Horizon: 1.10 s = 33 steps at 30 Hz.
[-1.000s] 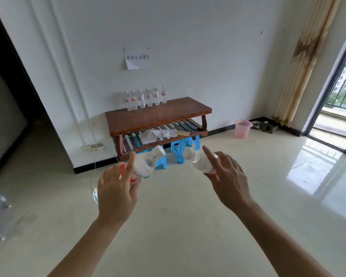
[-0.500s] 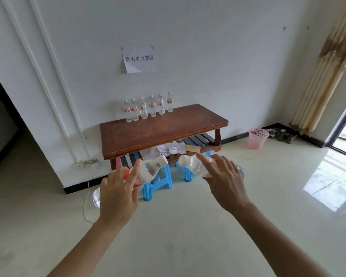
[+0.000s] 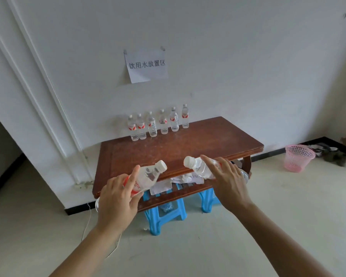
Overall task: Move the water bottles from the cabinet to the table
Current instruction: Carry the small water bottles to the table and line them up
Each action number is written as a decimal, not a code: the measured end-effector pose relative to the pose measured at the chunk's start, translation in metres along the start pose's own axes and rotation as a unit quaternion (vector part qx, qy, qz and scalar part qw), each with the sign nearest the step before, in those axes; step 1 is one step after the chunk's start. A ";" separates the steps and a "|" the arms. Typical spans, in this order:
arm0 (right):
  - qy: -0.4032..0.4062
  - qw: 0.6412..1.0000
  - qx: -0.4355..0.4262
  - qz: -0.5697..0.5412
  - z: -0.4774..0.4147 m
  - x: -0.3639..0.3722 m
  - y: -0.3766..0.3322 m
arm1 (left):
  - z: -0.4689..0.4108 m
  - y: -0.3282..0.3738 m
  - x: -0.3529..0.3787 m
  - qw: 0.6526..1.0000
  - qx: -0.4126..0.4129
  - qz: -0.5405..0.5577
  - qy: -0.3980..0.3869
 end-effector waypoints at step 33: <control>-0.193 0.939 0.067 -0.276 -0.508 0.408 0.022 | -0.344 -0.356 0.334 0.890 -0.386 0.236 -0.055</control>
Point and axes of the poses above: each hand's wrist, its own z-axis away from the middle knuckle, its own x-axis out of the palm, y = z × x, the point moved 8 cm from there along -z, towards the middle knuckle, and after that the axes turned 6 degrees about -y, right-handed, at the moved point
